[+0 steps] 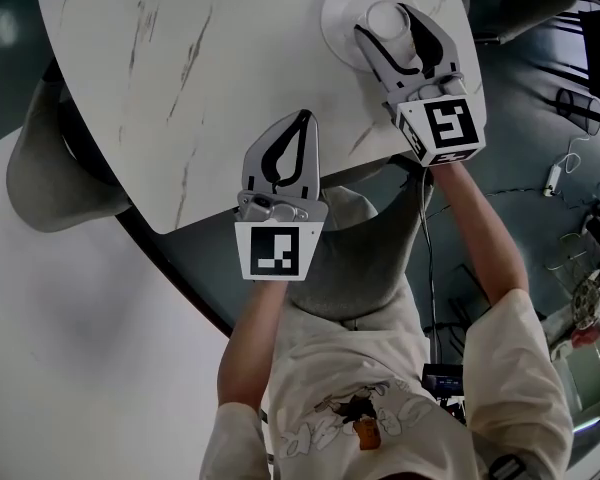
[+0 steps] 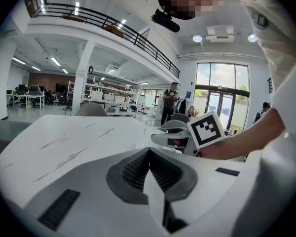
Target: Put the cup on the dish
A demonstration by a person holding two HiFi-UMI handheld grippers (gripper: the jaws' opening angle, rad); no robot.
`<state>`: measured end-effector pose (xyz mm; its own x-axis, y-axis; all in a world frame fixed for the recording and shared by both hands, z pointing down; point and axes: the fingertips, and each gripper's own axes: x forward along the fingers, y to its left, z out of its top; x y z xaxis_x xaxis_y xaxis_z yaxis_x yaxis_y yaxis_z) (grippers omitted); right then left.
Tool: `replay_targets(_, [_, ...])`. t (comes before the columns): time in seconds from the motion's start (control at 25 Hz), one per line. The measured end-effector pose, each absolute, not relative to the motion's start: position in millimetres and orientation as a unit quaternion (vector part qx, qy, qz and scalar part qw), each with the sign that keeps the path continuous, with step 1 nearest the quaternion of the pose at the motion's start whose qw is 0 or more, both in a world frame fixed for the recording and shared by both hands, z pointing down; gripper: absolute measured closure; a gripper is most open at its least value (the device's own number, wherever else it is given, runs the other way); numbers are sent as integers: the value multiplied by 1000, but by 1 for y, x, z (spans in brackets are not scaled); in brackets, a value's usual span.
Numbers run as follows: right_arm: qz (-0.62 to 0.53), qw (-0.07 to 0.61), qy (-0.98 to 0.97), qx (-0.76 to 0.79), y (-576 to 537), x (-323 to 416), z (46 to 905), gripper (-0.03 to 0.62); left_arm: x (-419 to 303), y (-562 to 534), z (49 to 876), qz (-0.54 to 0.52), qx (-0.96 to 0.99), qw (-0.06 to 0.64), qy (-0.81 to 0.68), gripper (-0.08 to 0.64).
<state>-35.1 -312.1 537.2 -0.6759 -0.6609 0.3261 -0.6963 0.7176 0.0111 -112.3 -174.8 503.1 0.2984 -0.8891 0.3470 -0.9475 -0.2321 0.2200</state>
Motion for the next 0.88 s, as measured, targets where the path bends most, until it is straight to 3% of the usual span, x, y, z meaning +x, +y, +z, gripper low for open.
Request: replay_targets(0.88, [85, 167, -904, 383, -304, -28, 534, 327, -124, -164, 481, 69, 777, 184, -598, 558])
